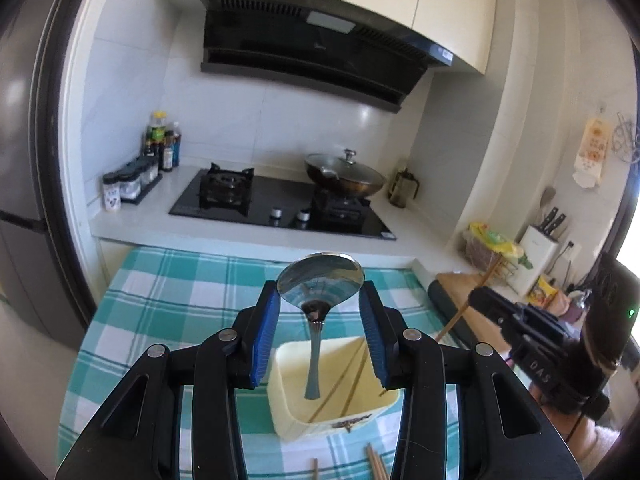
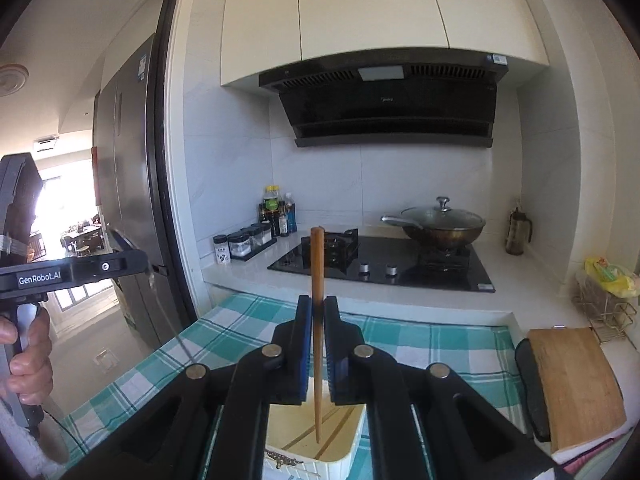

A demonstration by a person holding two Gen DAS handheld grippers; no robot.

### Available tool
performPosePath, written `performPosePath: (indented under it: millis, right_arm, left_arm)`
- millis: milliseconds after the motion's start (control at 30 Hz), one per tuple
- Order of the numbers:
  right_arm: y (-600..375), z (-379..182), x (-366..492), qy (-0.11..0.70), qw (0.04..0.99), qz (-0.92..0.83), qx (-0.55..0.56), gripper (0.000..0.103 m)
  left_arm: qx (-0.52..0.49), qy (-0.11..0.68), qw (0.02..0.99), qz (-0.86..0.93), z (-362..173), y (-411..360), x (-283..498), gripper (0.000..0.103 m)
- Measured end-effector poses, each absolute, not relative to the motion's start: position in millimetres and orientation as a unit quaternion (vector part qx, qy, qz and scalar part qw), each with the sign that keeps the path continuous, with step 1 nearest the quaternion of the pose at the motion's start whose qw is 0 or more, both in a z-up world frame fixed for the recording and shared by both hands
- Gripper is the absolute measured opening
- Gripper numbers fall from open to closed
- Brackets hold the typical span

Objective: Organize utensils
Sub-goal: 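Open the left tool to drop the spoon into the holder while the right tool releases the chopstick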

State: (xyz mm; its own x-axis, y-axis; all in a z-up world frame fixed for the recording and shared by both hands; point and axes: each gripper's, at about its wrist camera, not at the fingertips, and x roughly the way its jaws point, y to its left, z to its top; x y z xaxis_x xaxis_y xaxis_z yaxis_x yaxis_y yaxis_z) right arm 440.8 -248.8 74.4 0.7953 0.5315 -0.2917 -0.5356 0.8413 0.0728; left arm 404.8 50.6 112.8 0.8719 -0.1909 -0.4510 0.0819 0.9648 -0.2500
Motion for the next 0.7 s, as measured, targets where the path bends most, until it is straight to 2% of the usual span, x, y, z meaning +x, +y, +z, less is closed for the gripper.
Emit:
performPosePath:
  millis: [267,433,567,633,667,700]
  right_arm:
    - [-222.2,0.9,509.4,0.305,0.906,0.294,0.001,0.006]
    - [-215.8,-35.2,532.2,0.364,0.885,0.291,0.015,0.006]
    - [-214.3,-48.0,542.3,0.383,0.879,0.281,0.034,0.011]
    - [-219.9,-45.7,539.2,0.380,0.880,0.279,0.050,0.025]
    - [-225.1,-41.7,533.7,0.373,0.884,0.277,0.056,0.036]
    - [-228.6,-37.0,531.3,0.365,0.888,0.275,0.056,0.040]
  left_arm:
    - [-0.083,0.383,0.917,-0.073,32.7,22.8,474.7,0.041]
    - [-0.071,0.421,0.902,-0.063,-2.9,13.1,490.6,0.041]
    - [-0.076,0.433,0.896,-0.059,-12.2,12.5,489.8,0.044]
    - [-0.079,0.428,0.898,-0.070,-6.2,16.3,478.3,0.050]
    - [-0.075,0.424,0.899,-0.072,-1.5,19.1,470.5,0.055]
    - [-0.071,0.421,0.902,-0.072,3.6,24.0,457.8,0.062]
